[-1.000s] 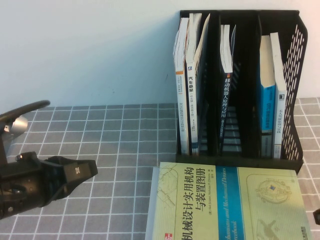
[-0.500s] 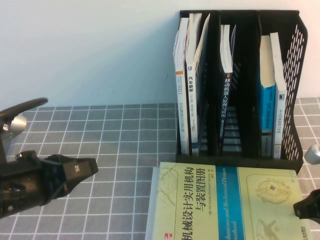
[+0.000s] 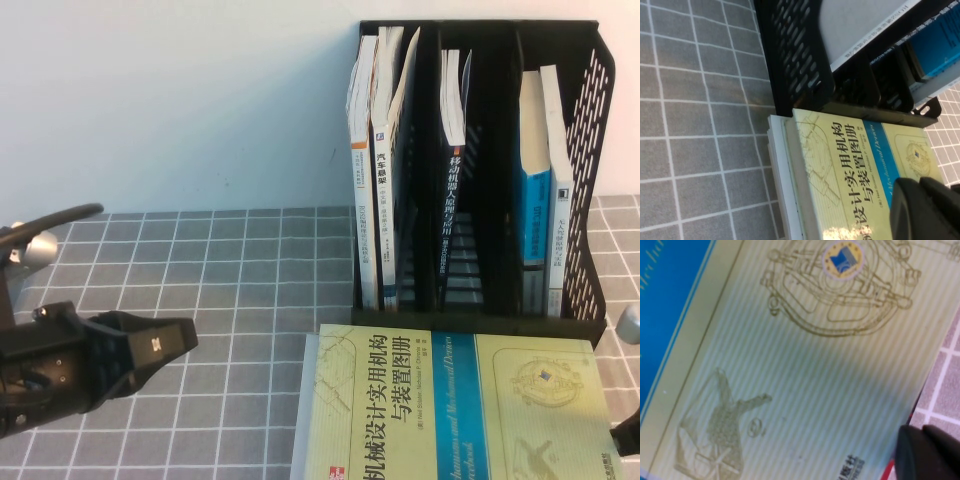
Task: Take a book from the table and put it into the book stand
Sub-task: Push book with right arm
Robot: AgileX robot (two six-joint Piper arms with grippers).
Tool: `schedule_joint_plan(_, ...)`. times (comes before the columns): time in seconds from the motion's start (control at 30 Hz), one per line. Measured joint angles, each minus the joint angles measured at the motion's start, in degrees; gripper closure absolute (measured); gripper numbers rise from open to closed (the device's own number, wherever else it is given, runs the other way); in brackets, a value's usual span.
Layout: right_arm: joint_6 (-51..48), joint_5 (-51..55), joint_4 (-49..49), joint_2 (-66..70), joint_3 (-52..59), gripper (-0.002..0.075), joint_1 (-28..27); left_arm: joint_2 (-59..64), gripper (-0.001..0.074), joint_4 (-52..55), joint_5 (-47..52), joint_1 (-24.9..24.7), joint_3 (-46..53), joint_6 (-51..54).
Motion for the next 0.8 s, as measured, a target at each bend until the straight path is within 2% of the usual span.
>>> schedule_joint_plan(0.5, 2.4, 1.5, -0.9, 2.8, -1.5, 0.0729, 0.2, 0.0, 0.0738, -0.1, 0.7, 0.0, 0.0, 0.1)
schedule_joint_plan(0.8, -6.2, 1.2, 9.3, 3.8, -1.5, 0.0729, 0.2, 0.0, 0.0738, -0.4, -0.3, 0.0, 0.0, 0.1)
